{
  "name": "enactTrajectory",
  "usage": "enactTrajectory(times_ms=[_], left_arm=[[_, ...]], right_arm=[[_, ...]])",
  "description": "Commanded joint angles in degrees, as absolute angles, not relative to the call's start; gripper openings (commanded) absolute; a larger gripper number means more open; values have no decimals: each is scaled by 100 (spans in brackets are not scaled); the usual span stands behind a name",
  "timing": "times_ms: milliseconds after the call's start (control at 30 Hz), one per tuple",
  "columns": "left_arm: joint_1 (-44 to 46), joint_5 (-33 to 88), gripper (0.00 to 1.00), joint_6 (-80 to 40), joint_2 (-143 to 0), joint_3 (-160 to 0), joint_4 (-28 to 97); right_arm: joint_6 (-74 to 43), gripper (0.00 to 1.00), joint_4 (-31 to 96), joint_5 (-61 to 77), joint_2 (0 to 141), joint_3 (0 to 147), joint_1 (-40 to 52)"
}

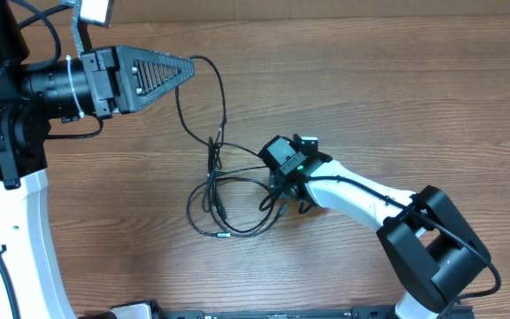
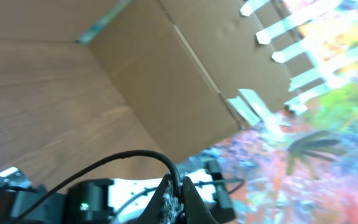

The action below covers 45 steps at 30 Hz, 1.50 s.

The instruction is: Untangle cables

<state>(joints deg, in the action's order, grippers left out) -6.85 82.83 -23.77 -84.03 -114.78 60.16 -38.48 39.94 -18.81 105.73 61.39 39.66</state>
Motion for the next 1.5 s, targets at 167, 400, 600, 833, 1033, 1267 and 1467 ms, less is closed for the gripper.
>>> enactTrajectory(times_ms=[167, 400, 600, 833, 1033, 1267, 1467], left_arm=[[-711, 8807, 4, -2541, -8353, -11524, 6217], [-711, 8285, 4, -2047, -8353, -11524, 6954], [-709, 7459, 4, -2049, -8353, -11524, 7419], [-705, 7306, 4, -2053, -8353, -11522, 7872], [-705, 7341, 4, -2053, -8353, -11524, 8053], [-705, 7356, 4, -2053, -8353, -11524, 8235], [-705, 7642, 4, -2056, -8353, -11524, 8230]], right_arm=[[-4045, 100, 4278, -1610, 10739, 5983, 2904], [-2891, 100, 4235, 770, 10737, 5983, 1898], [-119, 100, 4449, 4272, 10737, 5983, 1597], [239, 100, 3955, 4810, 10737, 5983, 1719], [-489, 100, 3183, 4711, 10737, 5983, 2171], [-1120, 100, 2674, 4438, 10737, 5983, 2910], [-1671, 100, 2145, 4209, 10737, 5983, 3544]])
